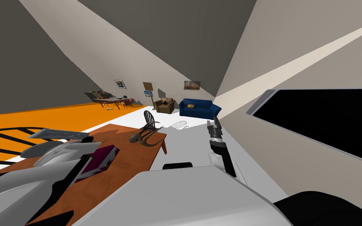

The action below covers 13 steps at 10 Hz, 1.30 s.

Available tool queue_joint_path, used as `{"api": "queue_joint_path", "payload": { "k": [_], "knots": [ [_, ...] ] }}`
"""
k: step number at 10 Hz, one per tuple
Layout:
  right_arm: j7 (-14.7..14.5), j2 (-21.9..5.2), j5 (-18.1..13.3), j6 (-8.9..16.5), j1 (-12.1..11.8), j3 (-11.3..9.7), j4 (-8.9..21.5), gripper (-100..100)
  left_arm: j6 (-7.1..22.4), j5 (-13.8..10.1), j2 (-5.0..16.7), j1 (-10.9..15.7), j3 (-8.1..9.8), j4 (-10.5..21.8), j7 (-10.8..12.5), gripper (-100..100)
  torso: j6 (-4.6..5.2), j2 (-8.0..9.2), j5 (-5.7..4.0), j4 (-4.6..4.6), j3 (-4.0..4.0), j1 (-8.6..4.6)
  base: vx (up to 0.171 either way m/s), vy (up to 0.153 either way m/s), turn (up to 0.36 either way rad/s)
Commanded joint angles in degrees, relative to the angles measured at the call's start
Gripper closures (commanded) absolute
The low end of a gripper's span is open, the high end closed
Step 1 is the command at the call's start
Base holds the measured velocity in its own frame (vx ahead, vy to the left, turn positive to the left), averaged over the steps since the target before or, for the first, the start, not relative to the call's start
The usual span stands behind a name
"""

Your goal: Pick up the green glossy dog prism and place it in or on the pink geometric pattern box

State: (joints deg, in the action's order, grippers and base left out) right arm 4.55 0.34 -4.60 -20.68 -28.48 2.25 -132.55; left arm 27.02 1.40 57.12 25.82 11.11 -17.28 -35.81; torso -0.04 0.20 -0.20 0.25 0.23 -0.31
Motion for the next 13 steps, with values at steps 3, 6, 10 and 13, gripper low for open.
{"api": "queue_joint_path", "payload": {
  "k": [3,6,10,13],
  "knots": [
    [0.0,0.0,0.0,0.0,0.0,0.0,0.0,0,1.51,-0.3,-0.01,-1.76,0.21,-4.41,0.03,-100,0.0,0.0,0.0,0.0,0.0,0.01,0.001,-0.001,0.005],
    [0.0,0.0,0.0,0.0,0.0,0.0,0.0,0,0.93,-0.3,-0.01,-2.22,0.21,-4.98,0.03,-100,-0.05,0.01,0.03,0.0,0.01,0.03,0.0,0.0,0.006],
    [0.0,0.0,0.0,0.0,0.0,0.0,0.0,0,8.77,-3.41,2.07,-2.15,2.3,-9.29,-4.08,-100,-0.02,0.14,0.01,0.03,0.08,0.04,-0.037,0.005,-0.043],
    [0.0,0.0,0.0,0.0,0.0,0.0,0.0,0,10.79,-4.25,3.06,-1.12,2.79,-9.78,-5.88,-100,-0.02,0.09,0.01,0.02,0.06,0.0,-0.028,0.0,-0.025]
  ]
}}
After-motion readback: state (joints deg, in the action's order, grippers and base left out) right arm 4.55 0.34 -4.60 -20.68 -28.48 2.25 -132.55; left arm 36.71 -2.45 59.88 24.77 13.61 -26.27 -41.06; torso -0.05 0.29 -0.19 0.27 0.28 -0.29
